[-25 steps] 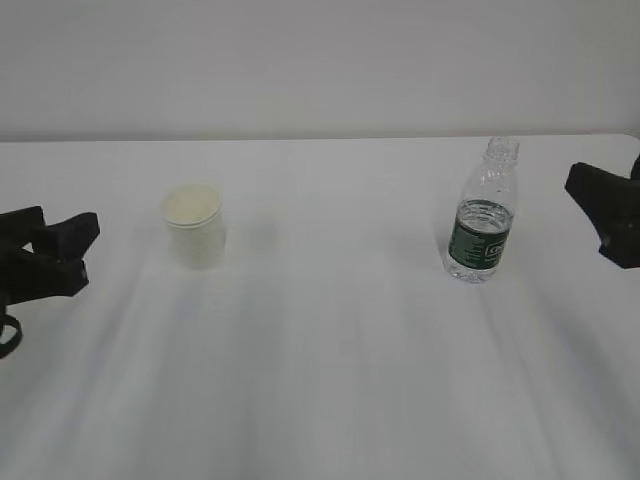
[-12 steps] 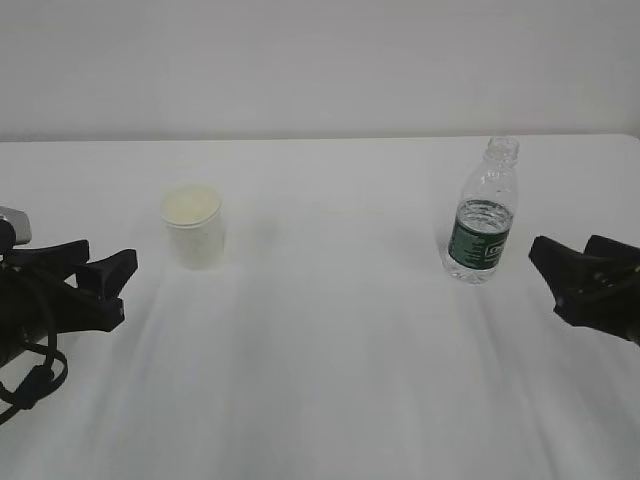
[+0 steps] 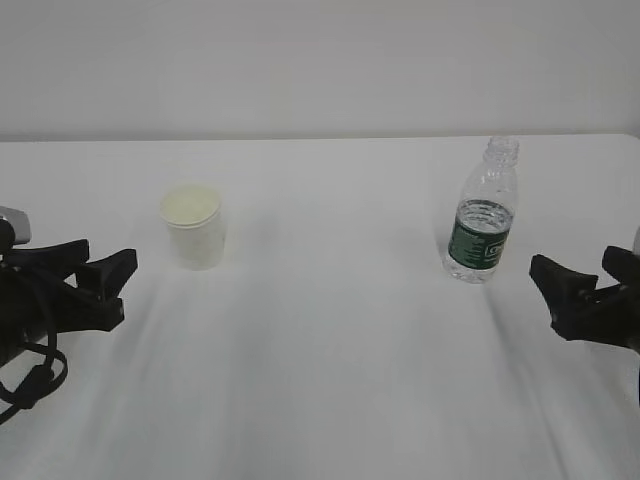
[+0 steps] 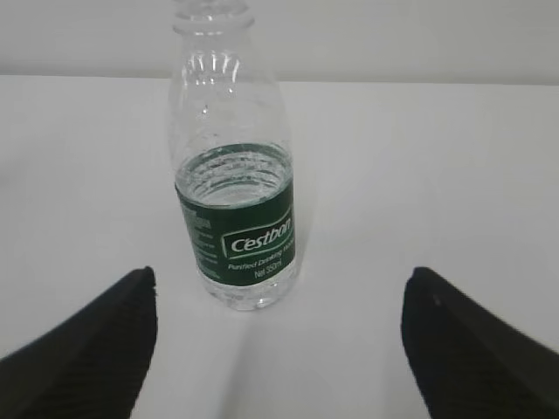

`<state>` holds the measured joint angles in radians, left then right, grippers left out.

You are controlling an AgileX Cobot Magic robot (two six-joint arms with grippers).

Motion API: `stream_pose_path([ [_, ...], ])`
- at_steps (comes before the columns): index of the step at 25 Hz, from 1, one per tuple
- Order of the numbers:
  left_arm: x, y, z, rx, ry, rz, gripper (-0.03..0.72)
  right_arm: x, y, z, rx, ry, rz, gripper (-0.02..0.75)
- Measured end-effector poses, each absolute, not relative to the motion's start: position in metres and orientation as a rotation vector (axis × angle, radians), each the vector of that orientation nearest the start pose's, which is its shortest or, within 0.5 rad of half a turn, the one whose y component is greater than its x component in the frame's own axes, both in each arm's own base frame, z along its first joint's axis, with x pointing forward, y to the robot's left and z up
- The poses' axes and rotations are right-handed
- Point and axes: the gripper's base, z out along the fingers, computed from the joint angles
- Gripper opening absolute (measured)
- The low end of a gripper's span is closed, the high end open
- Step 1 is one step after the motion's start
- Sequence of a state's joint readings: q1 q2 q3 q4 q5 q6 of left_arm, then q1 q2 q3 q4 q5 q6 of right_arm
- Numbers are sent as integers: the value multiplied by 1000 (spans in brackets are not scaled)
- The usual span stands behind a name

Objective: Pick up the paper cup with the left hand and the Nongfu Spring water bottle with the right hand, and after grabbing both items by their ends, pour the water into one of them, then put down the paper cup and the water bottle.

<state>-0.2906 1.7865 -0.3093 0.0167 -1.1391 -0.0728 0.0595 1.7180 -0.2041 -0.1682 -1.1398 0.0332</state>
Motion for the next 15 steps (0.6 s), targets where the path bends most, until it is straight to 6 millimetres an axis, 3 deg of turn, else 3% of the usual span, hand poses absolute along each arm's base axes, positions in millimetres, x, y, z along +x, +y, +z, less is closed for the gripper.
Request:
stream_pose_path([
  [7, 243, -74, 125, 216, 1814, -266, 438, 246, 28, 113, -189, 1869, 153, 670],
  [15, 250, -76, 112, 218, 1852, -260, 571, 268, 31, 100, -215, 1878, 168, 670],
])
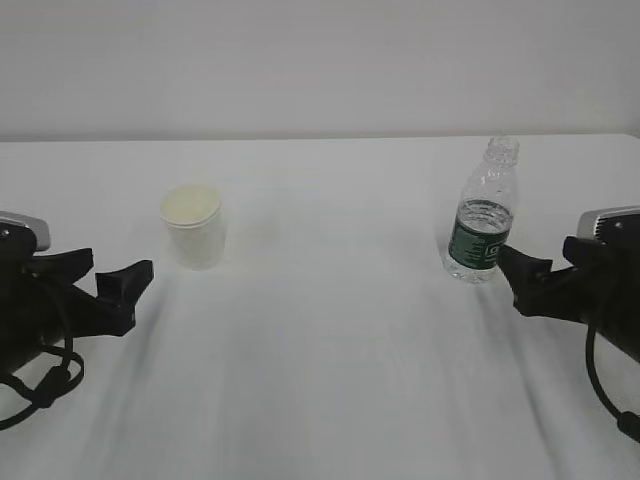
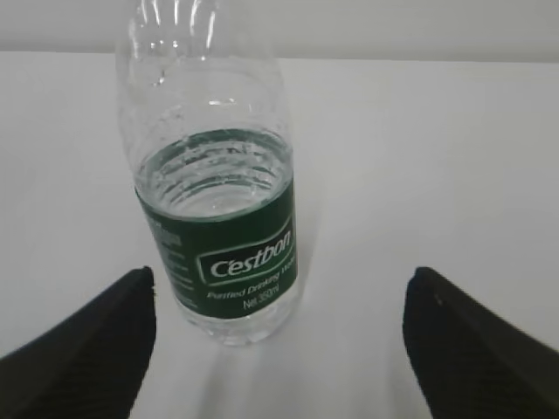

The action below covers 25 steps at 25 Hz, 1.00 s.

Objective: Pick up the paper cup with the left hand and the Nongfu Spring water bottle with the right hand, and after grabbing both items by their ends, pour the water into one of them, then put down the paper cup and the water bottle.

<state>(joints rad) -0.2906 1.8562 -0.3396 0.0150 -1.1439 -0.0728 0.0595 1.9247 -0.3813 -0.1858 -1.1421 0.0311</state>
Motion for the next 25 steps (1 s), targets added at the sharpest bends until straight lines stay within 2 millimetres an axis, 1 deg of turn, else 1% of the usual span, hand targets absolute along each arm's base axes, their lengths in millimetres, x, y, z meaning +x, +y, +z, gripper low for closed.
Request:
stream_pose_path([
  [6, 256, -78, 100, 221, 1886, -256, 584, 283, 34, 96, -235, 1858, 179, 670],
  [15, 256, -78, 98, 216, 1891, -252, 586, 303, 36, 79, -247, 1869, 191, 669],
  [19, 257, -77, 97, 207, 1896, -247, 586, 311, 39, 71, -249, 1872, 229, 669],
  [25, 257, -77, 97, 206, 1897, -247, 586, 318, 40, 71, -241, 1858, 246, 666],
])
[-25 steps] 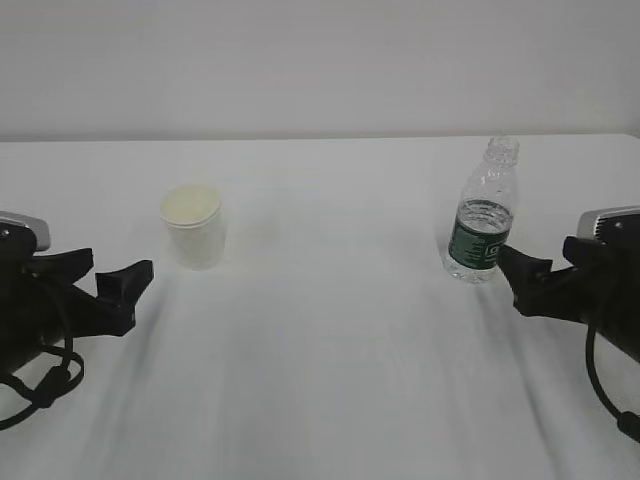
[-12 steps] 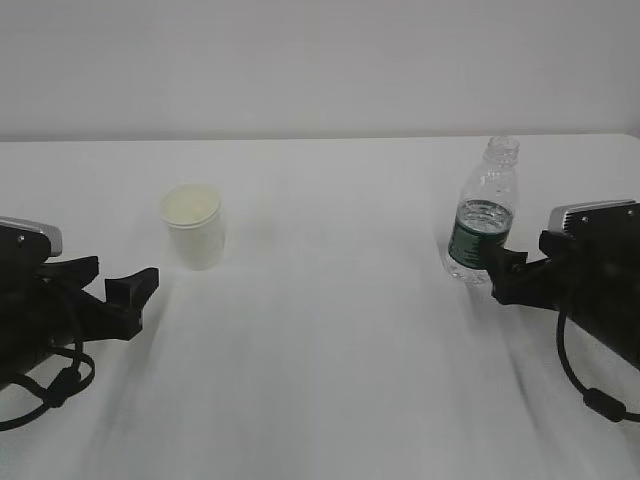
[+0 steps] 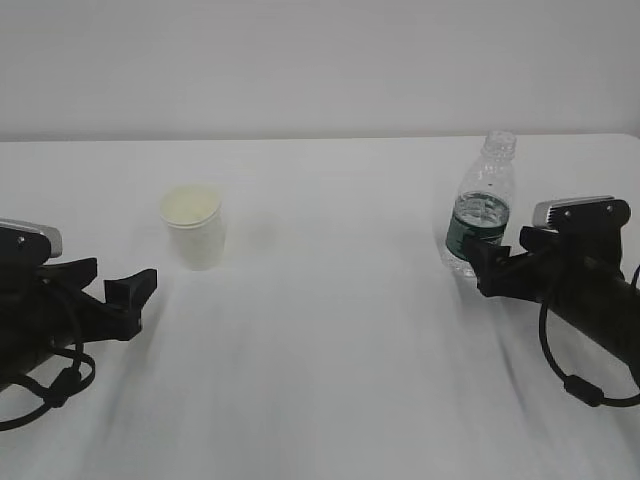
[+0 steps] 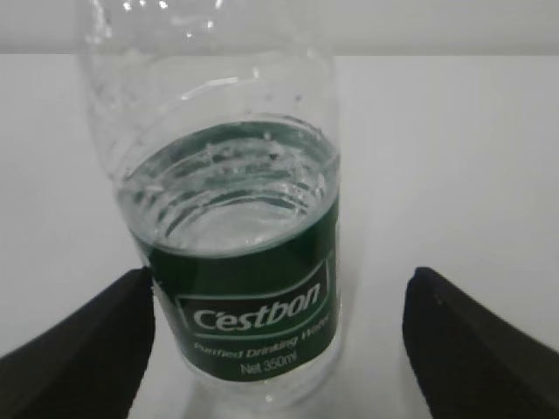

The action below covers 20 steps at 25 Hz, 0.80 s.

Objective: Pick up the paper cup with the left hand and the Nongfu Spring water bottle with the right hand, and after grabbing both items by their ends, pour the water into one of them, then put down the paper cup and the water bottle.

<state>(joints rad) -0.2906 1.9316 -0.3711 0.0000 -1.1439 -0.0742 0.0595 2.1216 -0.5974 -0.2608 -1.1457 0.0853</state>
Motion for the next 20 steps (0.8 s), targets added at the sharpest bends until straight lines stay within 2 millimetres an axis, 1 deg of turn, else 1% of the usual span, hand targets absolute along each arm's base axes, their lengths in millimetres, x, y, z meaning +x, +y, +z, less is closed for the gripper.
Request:
stream_pose_path([
  [5, 257, -77, 97, 206, 1897, -247, 586, 323, 41, 70, -227, 1854, 258, 664],
  [12, 264, -79, 96, 199, 1883, -246, 586, 334, 44, 63, -228, 1850, 299, 661],
  [20, 268, -80, 89, 201, 1901, -244, 586, 346, 46, 67, -227, 1812, 317, 658],
])
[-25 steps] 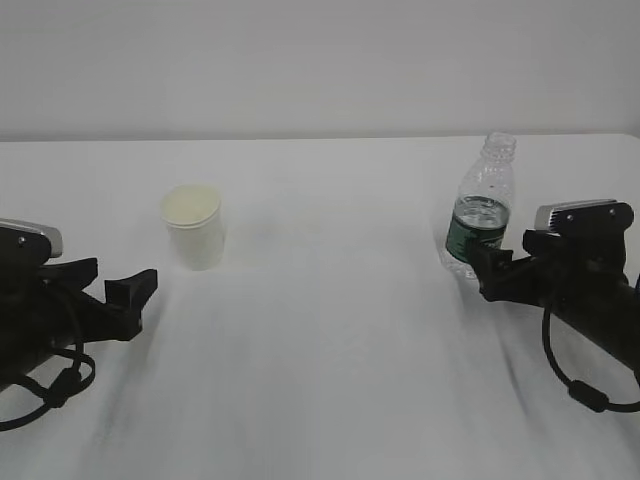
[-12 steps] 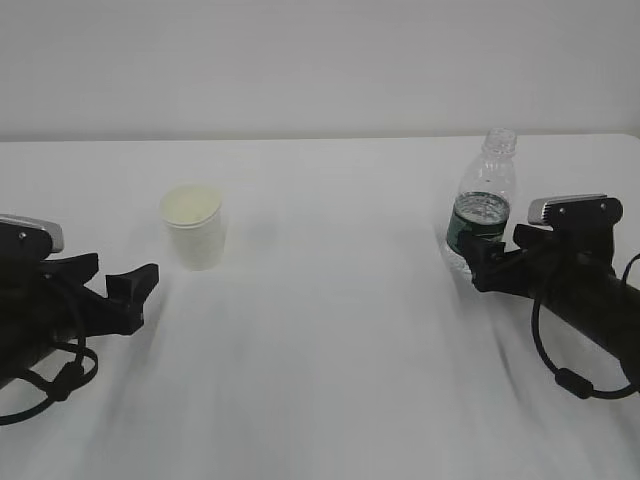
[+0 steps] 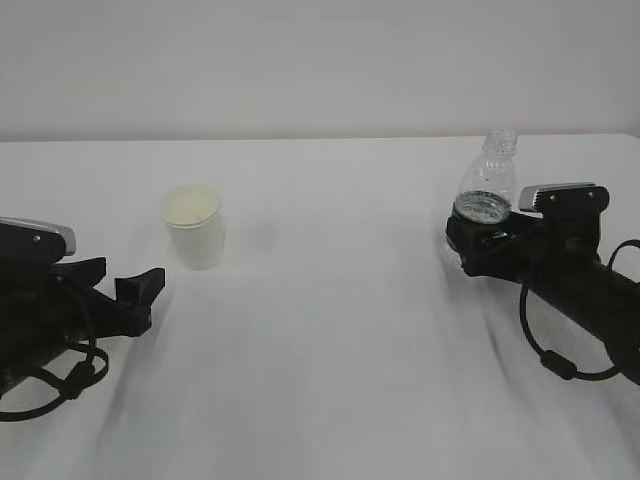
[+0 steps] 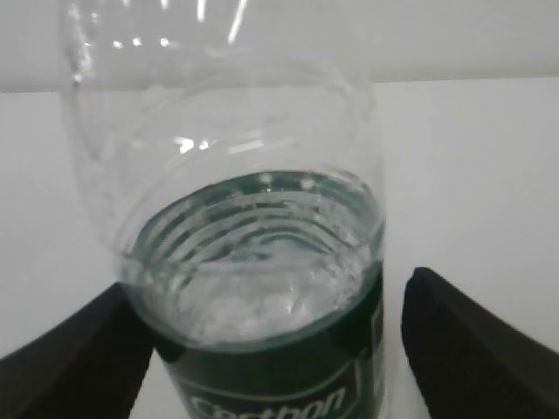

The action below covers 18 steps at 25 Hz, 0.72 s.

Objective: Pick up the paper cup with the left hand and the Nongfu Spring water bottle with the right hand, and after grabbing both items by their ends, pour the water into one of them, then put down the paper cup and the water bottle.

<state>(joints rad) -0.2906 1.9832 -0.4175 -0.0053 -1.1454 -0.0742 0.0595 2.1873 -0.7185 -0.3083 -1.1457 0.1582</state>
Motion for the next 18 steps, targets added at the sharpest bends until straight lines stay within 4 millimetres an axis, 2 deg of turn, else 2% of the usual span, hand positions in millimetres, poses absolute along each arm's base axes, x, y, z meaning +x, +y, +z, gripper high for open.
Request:
stream_pose_path([
  [7, 268, -80, 87, 202, 1906, -243, 586, 353, 47, 63, -229, 1806, 322, 649],
  [18, 268, -80, 87, 207, 1906, -246, 586, 361, 48, 67, -233, 1777, 324, 647],
])
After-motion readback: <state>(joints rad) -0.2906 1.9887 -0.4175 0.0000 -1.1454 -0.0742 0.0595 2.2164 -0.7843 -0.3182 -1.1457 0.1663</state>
